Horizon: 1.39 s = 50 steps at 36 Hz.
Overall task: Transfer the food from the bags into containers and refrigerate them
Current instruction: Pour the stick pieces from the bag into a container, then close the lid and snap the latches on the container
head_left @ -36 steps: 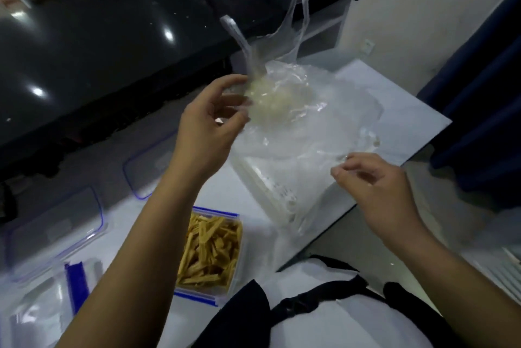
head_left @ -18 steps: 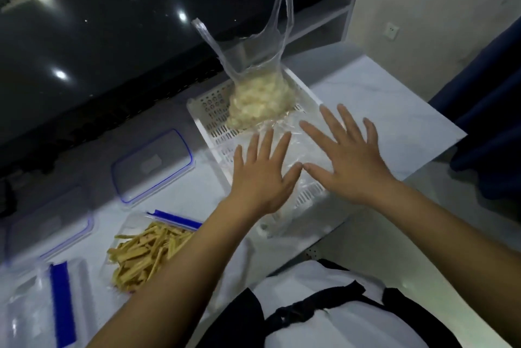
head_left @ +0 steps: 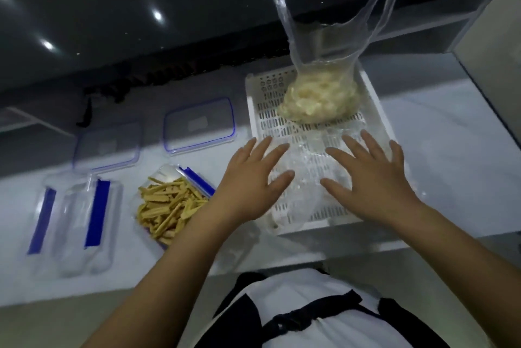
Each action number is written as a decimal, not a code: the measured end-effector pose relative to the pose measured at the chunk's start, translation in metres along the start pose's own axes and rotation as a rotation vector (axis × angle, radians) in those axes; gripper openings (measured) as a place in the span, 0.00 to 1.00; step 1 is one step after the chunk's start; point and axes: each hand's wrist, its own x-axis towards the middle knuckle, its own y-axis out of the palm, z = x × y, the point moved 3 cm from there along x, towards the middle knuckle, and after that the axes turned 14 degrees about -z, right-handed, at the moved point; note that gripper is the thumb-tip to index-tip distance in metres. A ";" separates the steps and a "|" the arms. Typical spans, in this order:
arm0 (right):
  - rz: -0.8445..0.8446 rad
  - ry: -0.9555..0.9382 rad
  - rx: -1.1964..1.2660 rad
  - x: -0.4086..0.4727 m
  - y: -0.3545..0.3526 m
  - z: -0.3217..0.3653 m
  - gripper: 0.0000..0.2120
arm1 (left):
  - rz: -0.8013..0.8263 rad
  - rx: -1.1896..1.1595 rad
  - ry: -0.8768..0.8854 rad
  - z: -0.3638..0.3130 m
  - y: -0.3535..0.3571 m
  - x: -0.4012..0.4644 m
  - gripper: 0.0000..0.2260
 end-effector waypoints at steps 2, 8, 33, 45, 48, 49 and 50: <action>-0.025 -0.074 0.142 -0.002 -0.011 0.019 0.30 | -0.080 -0.117 -0.151 0.014 -0.016 -0.019 0.26; 0.057 -0.332 0.407 -0.008 -0.025 0.087 0.29 | -0.423 -0.276 -0.537 0.068 -0.047 -0.096 0.24; 0.586 0.355 1.052 0.023 0.054 0.237 0.15 | -0.580 -1.586 -1.266 0.159 -0.024 -0.181 0.14; 0.561 0.509 0.974 0.010 0.070 0.281 0.29 | -0.448 -1.583 -1.150 0.241 -0.040 -0.195 0.14; 0.570 0.477 0.986 -0.001 0.072 0.298 0.25 | -0.426 -1.566 -1.105 0.254 -0.045 -0.196 0.15; 0.576 0.451 0.976 -0.003 0.071 0.303 0.24 | -0.409 -1.560 -1.091 0.257 -0.046 -0.196 0.19; 0.574 0.430 0.968 -0.002 0.071 0.305 0.24 | -0.391 -1.552 -1.080 0.258 -0.046 -0.196 0.22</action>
